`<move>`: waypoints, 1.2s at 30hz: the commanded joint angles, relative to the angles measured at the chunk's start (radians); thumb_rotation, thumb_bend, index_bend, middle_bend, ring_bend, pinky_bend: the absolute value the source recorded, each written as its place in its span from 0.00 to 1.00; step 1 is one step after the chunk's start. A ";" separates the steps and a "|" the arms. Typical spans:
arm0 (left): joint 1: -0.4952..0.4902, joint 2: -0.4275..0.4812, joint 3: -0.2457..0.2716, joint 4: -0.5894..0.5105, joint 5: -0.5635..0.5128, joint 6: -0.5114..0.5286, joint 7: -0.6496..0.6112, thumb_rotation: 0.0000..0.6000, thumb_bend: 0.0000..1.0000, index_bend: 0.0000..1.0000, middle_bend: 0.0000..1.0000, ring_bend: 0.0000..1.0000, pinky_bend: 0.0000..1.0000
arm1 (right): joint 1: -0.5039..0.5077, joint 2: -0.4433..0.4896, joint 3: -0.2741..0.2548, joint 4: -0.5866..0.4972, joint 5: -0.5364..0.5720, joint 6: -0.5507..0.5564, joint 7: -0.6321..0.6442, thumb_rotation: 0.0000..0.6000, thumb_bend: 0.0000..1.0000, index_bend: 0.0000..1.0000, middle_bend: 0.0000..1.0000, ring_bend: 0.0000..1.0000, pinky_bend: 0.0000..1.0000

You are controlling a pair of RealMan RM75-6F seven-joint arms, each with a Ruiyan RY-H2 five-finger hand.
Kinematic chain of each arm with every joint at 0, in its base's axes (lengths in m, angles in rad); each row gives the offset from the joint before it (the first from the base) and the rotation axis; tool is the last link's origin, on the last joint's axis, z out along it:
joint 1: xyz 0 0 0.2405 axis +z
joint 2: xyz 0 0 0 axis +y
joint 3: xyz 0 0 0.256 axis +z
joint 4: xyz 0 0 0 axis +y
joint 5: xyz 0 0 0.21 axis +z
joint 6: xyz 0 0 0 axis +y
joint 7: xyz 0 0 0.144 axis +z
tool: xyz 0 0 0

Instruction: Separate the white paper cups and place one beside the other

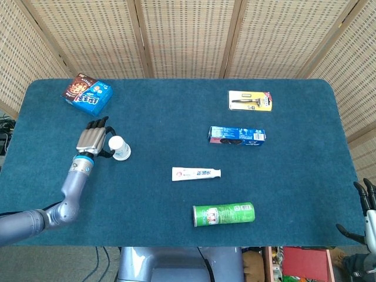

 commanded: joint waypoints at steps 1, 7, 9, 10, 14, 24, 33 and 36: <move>0.003 0.025 -0.006 -0.030 0.002 0.009 -0.002 1.00 0.32 0.35 0.00 0.00 0.00 | 0.000 0.000 0.000 0.000 -0.001 0.001 0.000 1.00 0.00 0.00 0.00 0.00 0.00; 0.008 0.074 -0.015 -0.085 0.001 0.019 -0.010 1.00 0.32 0.35 0.00 0.00 0.00 | -0.002 0.000 -0.001 -0.002 -0.005 0.006 0.000 1.00 0.00 0.00 0.00 0.00 0.00; 0.010 0.089 -0.019 -0.100 0.002 0.022 -0.015 1.00 0.32 0.35 0.00 0.00 0.00 | -0.002 0.001 -0.001 -0.003 -0.006 0.007 0.000 1.00 0.00 0.00 0.00 0.00 0.00; 0.012 0.100 -0.023 -0.110 0.003 0.024 -0.018 1.00 0.32 0.35 0.00 0.00 0.00 | -0.003 0.001 -0.001 -0.003 -0.006 0.008 0.000 1.00 0.00 0.00 0.00 0.00 0.00; 0.022 0.157 -0.046 -0.169 0.012 0.034 -0.046 1.00 0.32 0.35 0.00 0.00 0.00 | -0.004 0.001 -0.002 -0.004 -0.009 0.012 0.000 1.00 0.00 0.00 0.00 0.00 0.00; 0.064 0.337 -0.081 -0.289 0.009 0.044 -0.105 1.00 0.32 0.35 0.00 0.00 0.00 | -0.008 0.004 -0.006 -0.011 -0.021 0.020 0.002 1.00 0.00 0.00 0.00 0.00 0.00; 0.100 0.296 -0.016 -0.184 0.010 -0.022 -0.158 1.00 0.32 0.35 0.00 0.00 0.00 | -0.008 0.005 -0.010 -0.014 -0.027 0.019 0.000 1.00 0.00 0.00 0.00 0.00 0.00; 0.114 0.264 -0.002 -0.134 0.021 -0.042 -0.187 1.00 0.32 0.35 0.00 0.00 0.00 | -0.006 0.004 -0.011 -0.014 -0.026 0.016 -0.001 1.00 0.00 0.00 0.00 0.00 0.00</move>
